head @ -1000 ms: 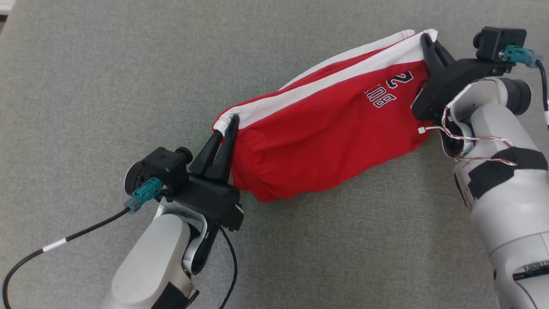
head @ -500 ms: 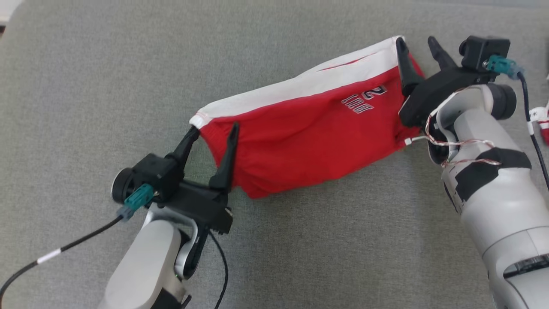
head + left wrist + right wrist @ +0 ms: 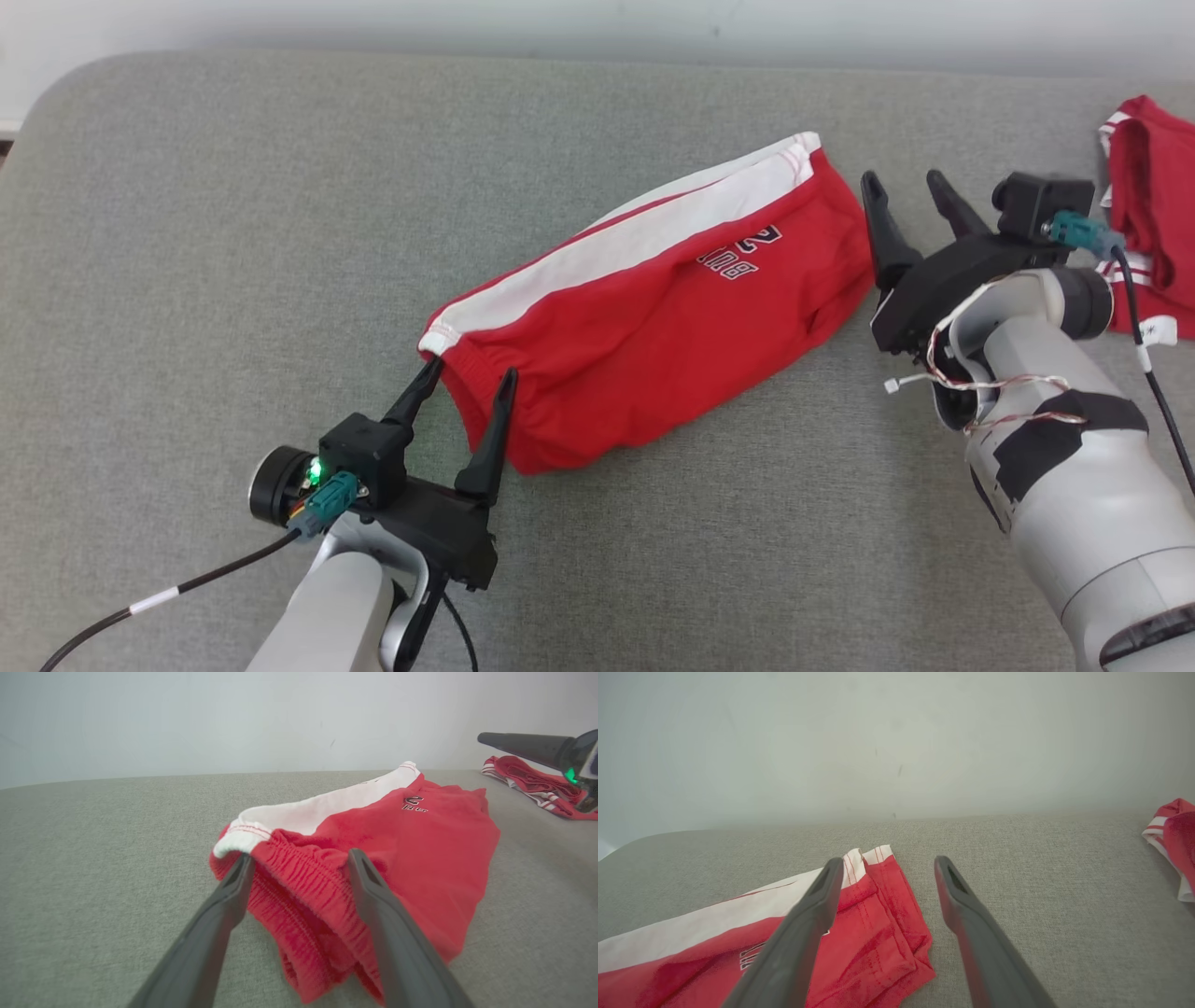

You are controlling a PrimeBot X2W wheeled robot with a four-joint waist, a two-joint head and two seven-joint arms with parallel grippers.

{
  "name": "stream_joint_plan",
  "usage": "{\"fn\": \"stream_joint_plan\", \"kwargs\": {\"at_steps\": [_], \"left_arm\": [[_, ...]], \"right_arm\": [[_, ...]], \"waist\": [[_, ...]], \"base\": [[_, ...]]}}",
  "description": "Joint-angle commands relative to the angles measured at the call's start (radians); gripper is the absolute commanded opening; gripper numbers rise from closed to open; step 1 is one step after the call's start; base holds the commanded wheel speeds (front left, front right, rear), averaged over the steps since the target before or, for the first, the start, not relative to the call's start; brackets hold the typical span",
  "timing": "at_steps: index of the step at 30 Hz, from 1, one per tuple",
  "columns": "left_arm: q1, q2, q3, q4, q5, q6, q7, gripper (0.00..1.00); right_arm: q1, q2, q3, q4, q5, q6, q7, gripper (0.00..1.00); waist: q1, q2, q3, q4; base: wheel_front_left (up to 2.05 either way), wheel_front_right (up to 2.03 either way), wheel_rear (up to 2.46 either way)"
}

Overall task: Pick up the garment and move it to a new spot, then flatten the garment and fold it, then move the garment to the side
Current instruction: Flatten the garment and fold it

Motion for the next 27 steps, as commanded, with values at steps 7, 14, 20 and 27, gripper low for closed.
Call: {"fn": "stream_joint_plan", "kwargs": {"at_steps": [7,14,20,27], "left_arm": [[0.031,0.023,-0.006,0.029,0.000,0.001,-0.003,1.00],[0.094,0.013,0.003,-0.027,0.000,0.001,-0.003,1.00],[0.163,0.007,0.082,-0.141,0.049,0.010,-0.003,1.00],[0.264,-0.010,0.229,-0.297,0.121,0.037,-0.003,1.00]], "right_arm": [[0.045,0.001,0.033,0.015,0.046,-0.003,-0.024,1.00],[0.078,-0.016,0.054,0.030,0.087,-0.003,-0.039,1.00],[0.100,-0.043,0.078,0.053,0.094,-0.003,-0.047,1.00],[0.109,-0.066,0.093,0.088,0.098,-0.003,-0.053,1.00]], "waist": [[0.0001,-0.0001,-0.044,-0.012],[0.0001,-0.0001,-0.073,0.003],[0.0001,-0.0001,-0.090,0.030],[0.0001,-0.0001,-0.091,0.069]], "base": [[0.00,0.00,0.00],[0.00,0.00,0.00],[0.00,0.00,0.00],[0.00,0.00,0.00]]}}
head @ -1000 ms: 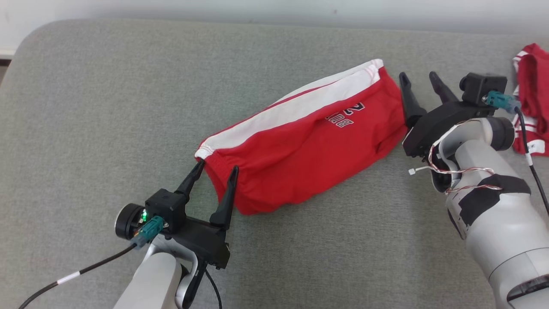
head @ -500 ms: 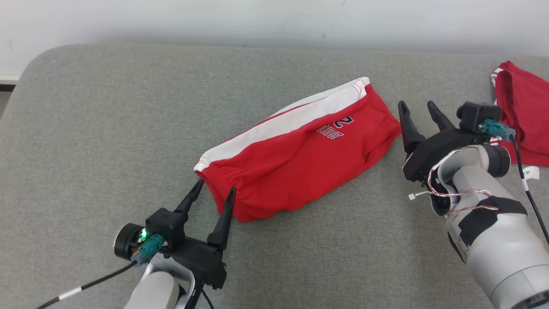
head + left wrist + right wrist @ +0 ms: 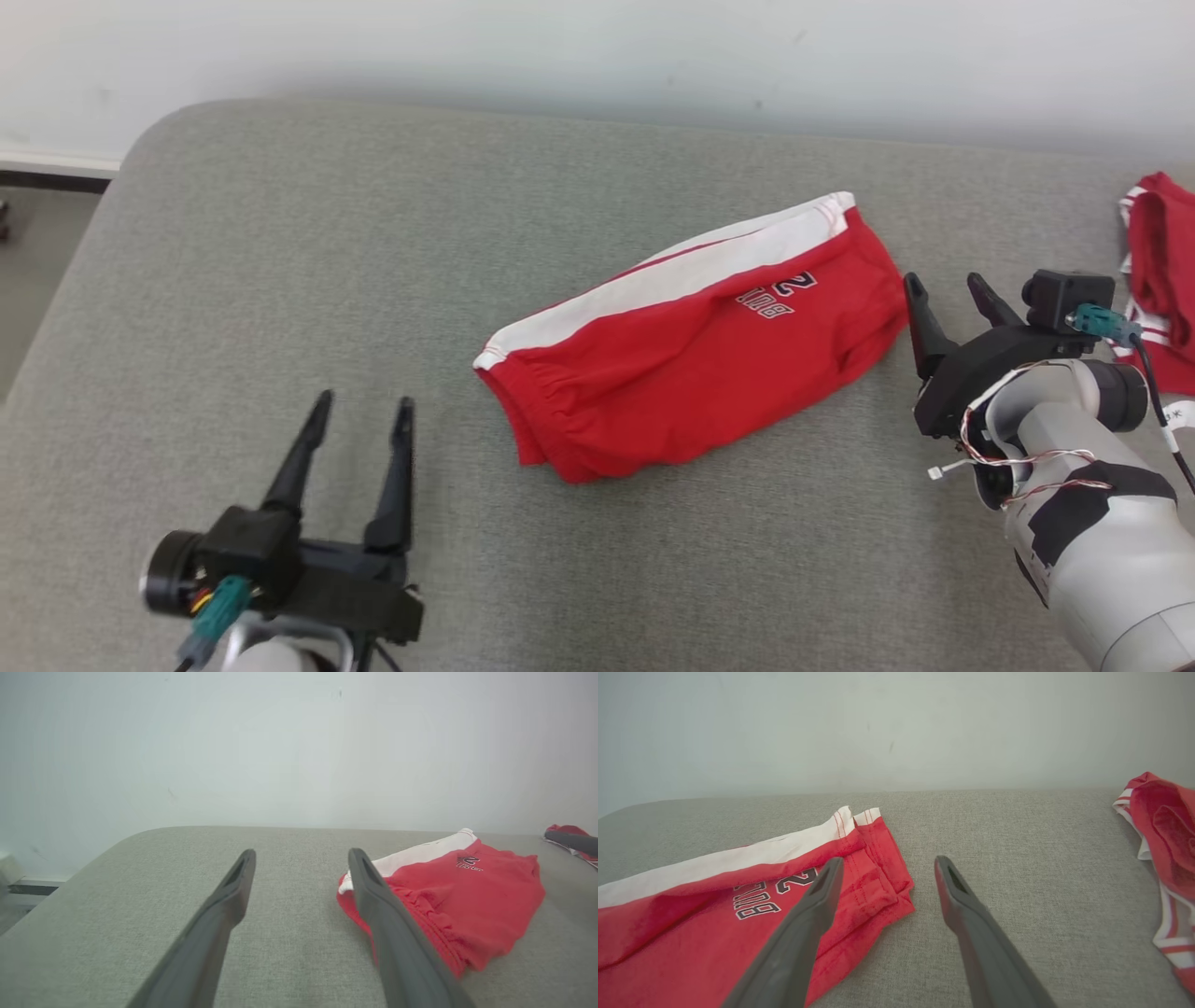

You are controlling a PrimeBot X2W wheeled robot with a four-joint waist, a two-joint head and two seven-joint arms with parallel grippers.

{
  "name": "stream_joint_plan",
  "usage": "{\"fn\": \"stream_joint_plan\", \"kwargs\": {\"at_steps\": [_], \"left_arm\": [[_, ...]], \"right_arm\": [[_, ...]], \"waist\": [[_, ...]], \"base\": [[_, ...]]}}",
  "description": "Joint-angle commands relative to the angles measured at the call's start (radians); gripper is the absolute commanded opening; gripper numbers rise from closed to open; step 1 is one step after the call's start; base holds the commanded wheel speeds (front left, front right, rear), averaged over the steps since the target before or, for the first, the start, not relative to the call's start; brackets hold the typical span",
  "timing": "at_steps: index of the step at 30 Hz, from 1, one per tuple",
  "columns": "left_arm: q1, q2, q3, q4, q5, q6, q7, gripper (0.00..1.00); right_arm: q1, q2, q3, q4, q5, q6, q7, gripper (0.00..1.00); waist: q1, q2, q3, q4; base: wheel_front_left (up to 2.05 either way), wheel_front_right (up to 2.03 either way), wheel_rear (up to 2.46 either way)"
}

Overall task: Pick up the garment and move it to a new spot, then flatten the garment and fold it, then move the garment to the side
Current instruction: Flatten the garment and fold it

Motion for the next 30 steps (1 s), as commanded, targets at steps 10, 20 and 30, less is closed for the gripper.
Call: {"fn": "stream_joint_plan", "kwargs": {"at_steps": [10,20,30], "left_arm": [[0.095,-0.052,0.163,-0.094,0.053,-0.007,-0.003,1.00],[0.094,-0.076,0.192,-0.103,0.079,-0.024,-0.003,1.00],[0.094,-0.079,0.212,-0.101,0.091,-0.028,-0.003,1.00]], "right_arm": [[-0.051,-0.023,0.007,0.070,-0.010,-0.003,-0.005,1.00],[-0.106,-0.037,0.013,0.136,-0.065,-0.003,0.066,1.00],[-0.053,-0.050,-0.029,0.146,-0.113,-0.003,0.150,1.00]], "waist": [[0.0001,0.0000,0.048,0.079],[0.0001,0.0000,0.095,0.117],[0.0001,0.0000,0.080,0.096]], "base": [[0.00,0.00,0.00],[0.00,0.00,0.00],[0.00,0.00,0.00]]}}
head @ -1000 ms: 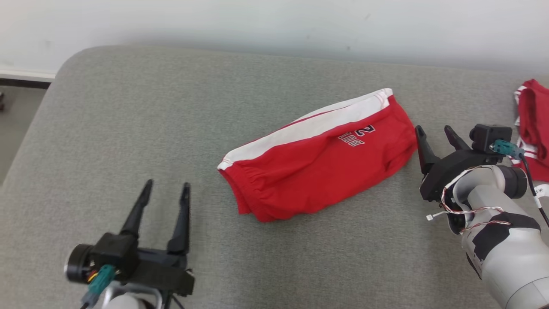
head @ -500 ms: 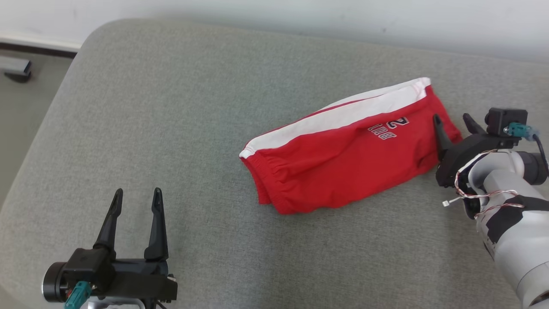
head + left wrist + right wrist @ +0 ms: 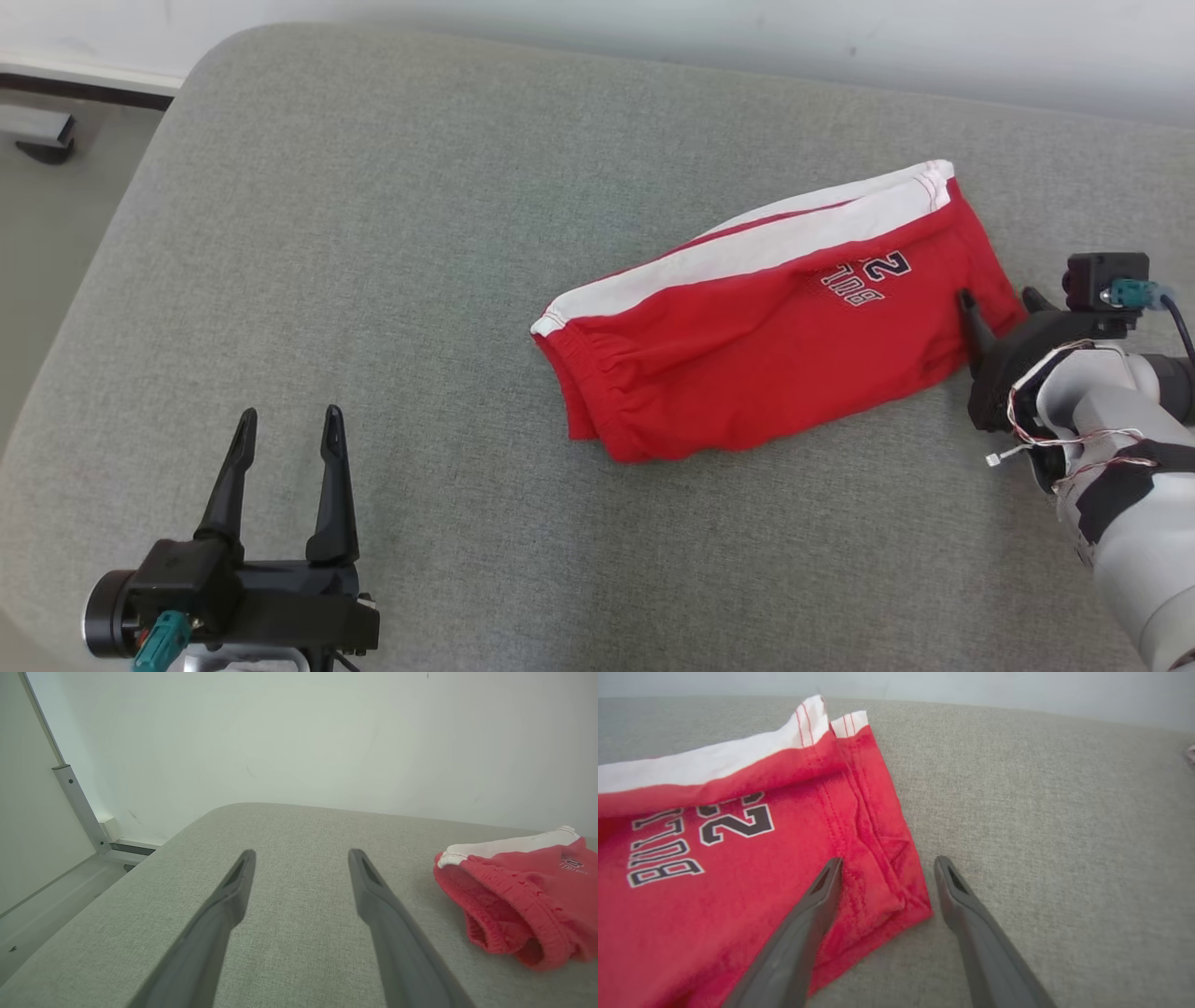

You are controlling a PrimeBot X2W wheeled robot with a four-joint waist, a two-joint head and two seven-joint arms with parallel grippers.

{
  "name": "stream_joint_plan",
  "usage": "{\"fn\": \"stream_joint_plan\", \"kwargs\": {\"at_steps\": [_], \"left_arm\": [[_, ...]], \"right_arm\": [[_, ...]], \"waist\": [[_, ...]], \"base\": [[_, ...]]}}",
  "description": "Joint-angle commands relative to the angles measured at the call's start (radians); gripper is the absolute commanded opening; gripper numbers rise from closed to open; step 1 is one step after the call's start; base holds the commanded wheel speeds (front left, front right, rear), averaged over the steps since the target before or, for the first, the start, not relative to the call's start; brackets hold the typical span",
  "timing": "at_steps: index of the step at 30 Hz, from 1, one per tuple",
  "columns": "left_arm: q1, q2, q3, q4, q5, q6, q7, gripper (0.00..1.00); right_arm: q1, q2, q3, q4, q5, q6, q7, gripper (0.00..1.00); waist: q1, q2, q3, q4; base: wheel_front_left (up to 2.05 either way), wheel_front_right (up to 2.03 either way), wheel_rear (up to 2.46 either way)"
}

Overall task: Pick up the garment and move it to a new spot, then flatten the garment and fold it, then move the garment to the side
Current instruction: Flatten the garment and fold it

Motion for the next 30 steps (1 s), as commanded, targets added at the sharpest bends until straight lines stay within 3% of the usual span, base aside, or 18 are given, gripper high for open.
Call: {"fn": "stream_joint_plan", "kwargs": {"at_steps": [1,4,5,6,7,13,19,25,30], "left_arm": [[0.000,-0.002,0.003,-0.002,0.007,-0.002,-0.003,1.00],[-0.004,-0.003,0.000,-0.003,0.002,-0.003,-0.003,1.00],[-0.004,-0.002,0.000,-0.002,0.001,-0.004,-0.003,1.00],[-0.005,-0.002,-0.001,-0.001,0.001,-0.004,-0.003,1.00],[-0.005,-0.002,0.000,0.001,0.001,-0.005,-0.003,1.00],[0.020,-0.002,0.012,0.018,0.015,-0.006,-0.003,1.00],[0.068,-0.002,0.040,0.023,0.030,-0.005,-0.003,1.00],[0.105,0.002,0.058,0.019,0.036,-0.006,-0.003,1.00],[0.134,0.007,0.072,0.008,0.041,-0.007,-0.003,1.00]], "right_arm": [[0.019,0.001,-0.008,0.007,-0.008,-0.003,-0.004,1.00],[0.029,0.013,-0.026,0.008,-0.017,-0.003,0.008,1.00],[0.031,0.018,-0.032,0.009,-0.019,-0.003,0.015,0.49],[0.031,0.022,-0.035,0.009,-0.025,-0.003,0.017,0.10],[0.031,0.028,-0.040,0.009,-0.025,-0.003,0.015,0.00],[0.056,0.062,-0.058,0.008,-0.013,-0.003,-0.041,0.00],[0.150,0.086,-0.050,-0.079,0.054,-0.003,-0.099,0.00],[0.284,0.065,-0.019,-0.204,0.132,-0.003,-0.105,0.00],[0.422,0.010,0.002,-0.334,0.197,-0.003,-0.100,0.00]], "waist": [[-0.0001,0.0000,-0.003,-0.005],[-0.0001,0.0000,0.000,-0.011],[-0.0001,0.0000,0.002,-0.013],[-0.0001,0.0000,0.003,-0.014],[-0.0001,0.0000,0.003,-0.015],[-0.0001,0.0000,-0.039,-0.031],[-0.0001,0.0000,-0.117,-0.072],[-0.0001,0.0000,-0.168,-0.115],[-0.0001,0.0000,-0.194,-0.153]], "base": [[0.00,0.00,0.00],[0.00,0.00,0.00],[0.00,0.00,0.00],[0.00,0.00,0.00],[0.00,0.00,0.00],[0.00,0.00,0.00],[0.00,0.00,0.00],[0.00,0.00,0.00],[0.00,0.00,0.00]]}}
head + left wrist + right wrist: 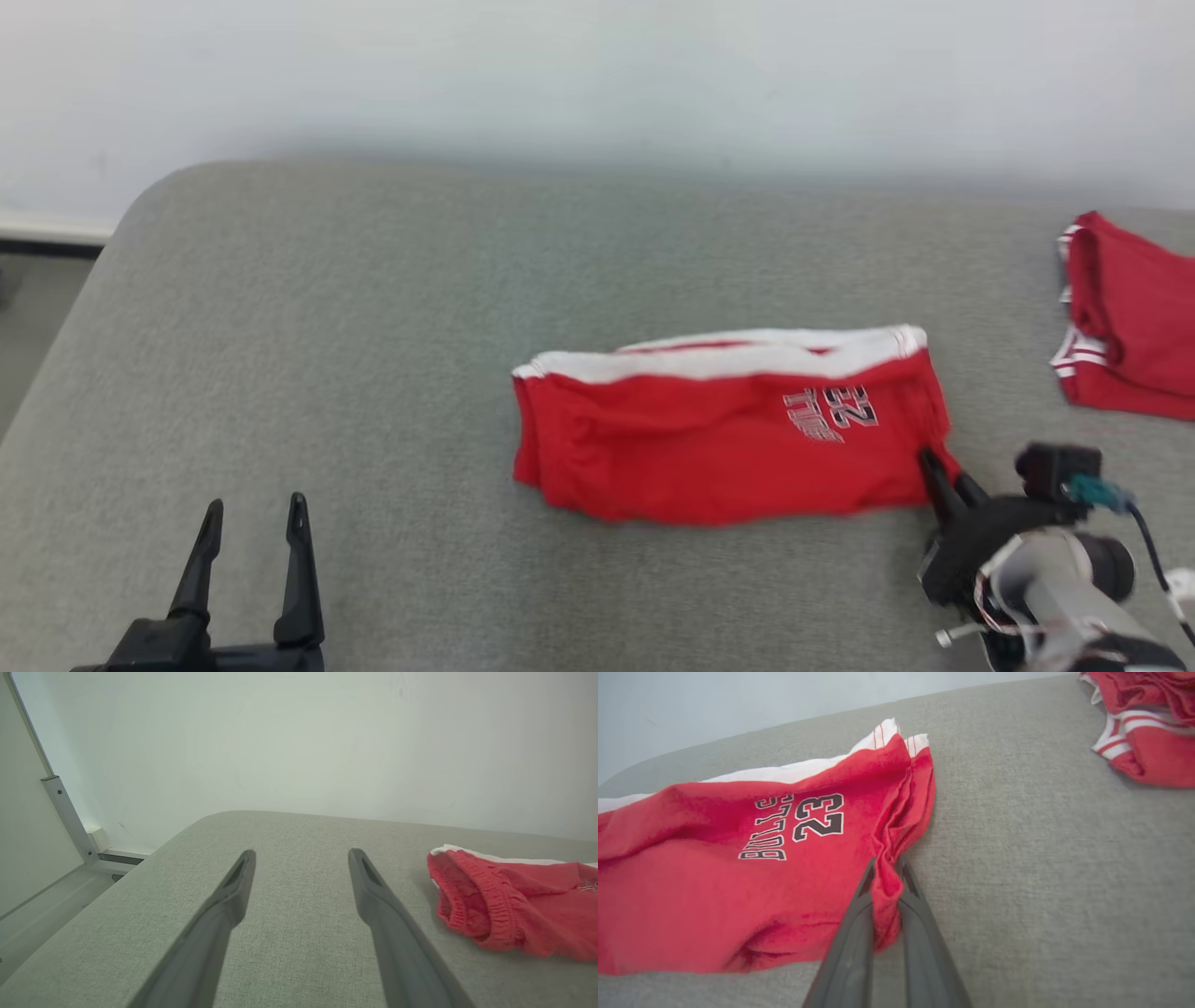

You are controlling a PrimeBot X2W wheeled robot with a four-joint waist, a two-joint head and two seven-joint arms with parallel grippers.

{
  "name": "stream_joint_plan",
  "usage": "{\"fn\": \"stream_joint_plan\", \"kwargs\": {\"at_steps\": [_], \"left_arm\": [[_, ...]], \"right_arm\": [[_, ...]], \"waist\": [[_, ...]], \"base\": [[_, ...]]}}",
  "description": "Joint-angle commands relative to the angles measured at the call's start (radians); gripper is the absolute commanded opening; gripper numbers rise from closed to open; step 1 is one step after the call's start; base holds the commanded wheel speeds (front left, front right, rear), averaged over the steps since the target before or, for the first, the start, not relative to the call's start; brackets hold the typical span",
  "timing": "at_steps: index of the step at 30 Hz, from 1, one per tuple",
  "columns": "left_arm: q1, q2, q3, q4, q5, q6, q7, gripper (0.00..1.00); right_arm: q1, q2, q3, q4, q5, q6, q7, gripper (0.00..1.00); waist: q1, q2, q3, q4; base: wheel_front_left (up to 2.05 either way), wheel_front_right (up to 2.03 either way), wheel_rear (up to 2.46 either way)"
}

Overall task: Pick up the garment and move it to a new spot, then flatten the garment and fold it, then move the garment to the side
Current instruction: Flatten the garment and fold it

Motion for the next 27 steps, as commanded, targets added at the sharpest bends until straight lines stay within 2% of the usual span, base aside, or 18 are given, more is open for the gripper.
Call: {"fn": "stream_joint_plan", "kwargs": {"at_steps": [1,7,8,9,17,27], "left_arm": [[0.015,0.004,0.003,-0.004,0.004,-0.001,-0.003,1.00],[0.049,0.005,0.017,-0.025,0.009,-0.002,-0.003,1.00],[0.055,0.004,0.014,-0.029,0.011,-0.001,-0.003,1.00],[0.058,0.003,0.013,-0.032,0.012,-0.001,-0.003,1.00],[0.062,-0.002,0.001,-0.047,0.014,-0.001,-0.003,1.00],[0.025,-0.005,-0.027,-0.052,0.011,0.000,-0.003,1.00]], "right_arm": [[0.021,-0.009,-0.002,-0.010,0.008,-0.003,-0.001,0.00],[0.139,-0.050,-0.028,-0.120,0.033,-0.003,0.024,0.02],[0.149,-0.056,-0.038,-0.127,0.026,-0.003,0.029,0.90],[0.159,-0.059,-0.048,-0.133,0.022,-0.003,0.034,1.00],[0.124,-0.069,-0.124,-0.161,-0.059,-0.003,0.070,1.00],[0.004,-0.037,-0.160,-0.036,-0.202,-0.003,0.181,1.00]], "waist": [[0.0001,0.0000,-0.031,-0.034],[0.0001,0.0000,-0.045,-0.074],[0.0001,0.0000,-0.045,-0.076],[0.0001,0.0000,-0.045,-0.078],[0.0001,0.0000,-0.042,-0.075],[0.0001,0.0000,0.005,-0.036]], "base": [[0.00,0.00,0.00],[0.00,0.00,0.00],[0.00,0.00,0.00],[0.00,0.00,0.00],[0.00,0.00,0.00],[0.00,0.00,0.00]]}}
